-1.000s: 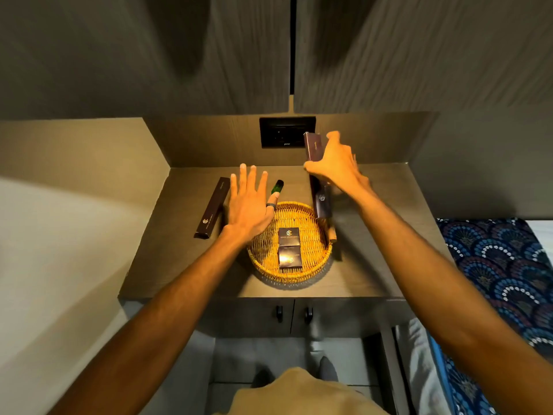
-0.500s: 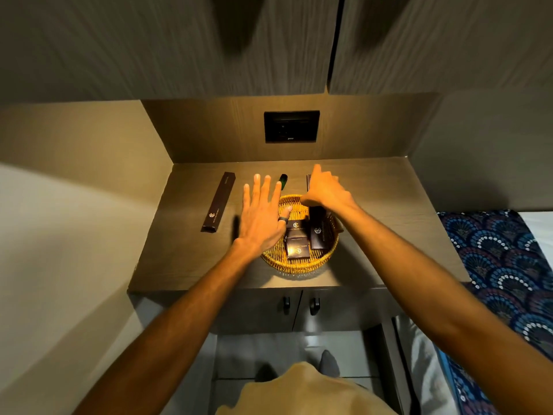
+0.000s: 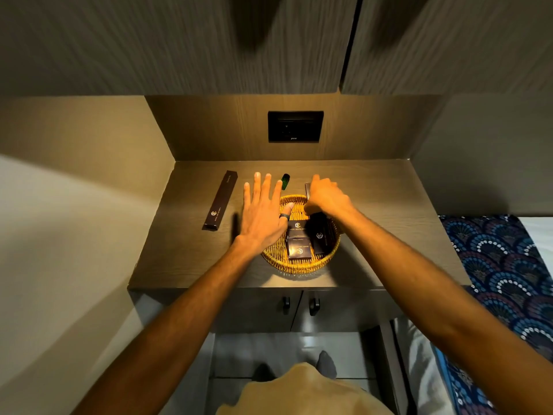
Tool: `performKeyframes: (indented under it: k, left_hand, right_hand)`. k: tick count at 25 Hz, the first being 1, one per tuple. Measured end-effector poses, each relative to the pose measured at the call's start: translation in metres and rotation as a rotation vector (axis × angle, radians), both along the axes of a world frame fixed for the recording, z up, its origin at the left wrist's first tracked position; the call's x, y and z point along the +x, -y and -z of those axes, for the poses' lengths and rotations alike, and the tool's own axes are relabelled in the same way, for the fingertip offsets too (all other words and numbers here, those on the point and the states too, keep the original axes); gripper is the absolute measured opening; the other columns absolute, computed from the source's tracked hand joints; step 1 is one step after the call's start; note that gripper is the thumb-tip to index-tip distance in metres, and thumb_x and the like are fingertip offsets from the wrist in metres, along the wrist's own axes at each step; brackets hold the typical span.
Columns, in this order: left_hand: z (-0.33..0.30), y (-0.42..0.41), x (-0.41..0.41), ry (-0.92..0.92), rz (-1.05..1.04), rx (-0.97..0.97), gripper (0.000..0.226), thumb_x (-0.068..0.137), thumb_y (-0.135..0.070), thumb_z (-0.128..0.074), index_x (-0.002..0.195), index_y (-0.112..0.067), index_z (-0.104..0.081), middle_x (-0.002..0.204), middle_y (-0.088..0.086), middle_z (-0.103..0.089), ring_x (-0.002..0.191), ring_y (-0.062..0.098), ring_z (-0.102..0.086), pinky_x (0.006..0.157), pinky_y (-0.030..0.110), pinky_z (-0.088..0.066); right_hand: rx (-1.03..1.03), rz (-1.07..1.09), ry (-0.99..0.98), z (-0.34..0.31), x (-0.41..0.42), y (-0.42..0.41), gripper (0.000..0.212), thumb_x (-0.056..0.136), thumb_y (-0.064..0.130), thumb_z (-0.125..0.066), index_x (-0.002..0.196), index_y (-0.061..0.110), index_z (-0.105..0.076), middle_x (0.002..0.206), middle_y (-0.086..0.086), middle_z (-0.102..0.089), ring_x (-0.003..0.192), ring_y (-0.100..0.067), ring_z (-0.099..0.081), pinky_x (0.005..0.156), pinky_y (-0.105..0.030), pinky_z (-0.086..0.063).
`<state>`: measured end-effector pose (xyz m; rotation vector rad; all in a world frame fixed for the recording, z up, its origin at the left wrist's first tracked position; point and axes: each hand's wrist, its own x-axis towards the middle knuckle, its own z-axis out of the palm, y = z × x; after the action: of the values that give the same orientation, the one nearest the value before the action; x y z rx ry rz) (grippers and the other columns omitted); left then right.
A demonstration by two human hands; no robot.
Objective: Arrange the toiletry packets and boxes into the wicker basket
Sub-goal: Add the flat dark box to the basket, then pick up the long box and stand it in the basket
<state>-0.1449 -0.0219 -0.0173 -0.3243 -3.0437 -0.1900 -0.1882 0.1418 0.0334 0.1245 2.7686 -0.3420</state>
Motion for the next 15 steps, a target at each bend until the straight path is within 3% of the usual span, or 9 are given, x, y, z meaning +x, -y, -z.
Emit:
performKeyframes:
  k: [4,6,9,15]
  left_hand:
    - [-0.003,0.017,-0.016,-0.027,-0.063,0.015,0.071,0.107,-0.055,-0.024,0.165,-0.014,-0.018,0.173,0.017,-0.007,0.160,0.037,0.005,0.129,0.055,0.003]
    - [-0.006,0.033,-0.029,-0.040,-0.130,0.039,0.069,0.108,-0.051,-0.026,0.165,-0.013,-0.020,0.173,0.019,-0.008,0.160,0.037,0.003,0.129,0.054,0.002]
    - [-0.011,0.060,-0.049,0.053,-0.241,0.029,0.068,0.109,-0.046,-0.029,0.166,-0.012,-0.015,0.173,0.019,-0.005,0.160,0.036,0.006,0.130,0.053,0.001]
    - [-0.009,0.073,-0.065,0.337,-0.294,-0.068,0.064,0.112,-0.036,-0.032,0.167,-0.016,-0.006,0.173,0.020,0.001,0.160,0.040,0.001,0.129,0.055,-0.011]
  right_hand:
    - [0.031,-0.025,-0.134,-0.005,-0.005,0.000,0.085,0.082,0.027,-0.082,0.149,0.007,-0.034,0.143,-0.024,-0.052,0.132,-0.042,-0.053,0.099,-0.050,-0.053]
    - [0.072,-0.146,-0.335,-0.004,-0.004,0.004,0.097,0.087,0.039,-0.075,0.161,0.013,-0.018,0.162,-0.026,-0.030,0.150,-0.046,-0.031,0.114,-0.057,-0.040]
    - [0.080,-0.361,-0.610,0.005,0.004,0.015,0.087,0.097,0.045,-0.057,0.166,0.023,-0.008,0.174,-0.015,-0.003,0.160,-0.040,-0.001,0.126,-0.062,-0.017]
    - [-0.021,-0.402,-0.497,0.038,0.005,0.005,0.078,0.102,0.045,-0.046,0.166,0.026,-0.006,0.174,-0.010,0.003,0.161,-0.035,0.006,0.126,-0.063,-0.012]
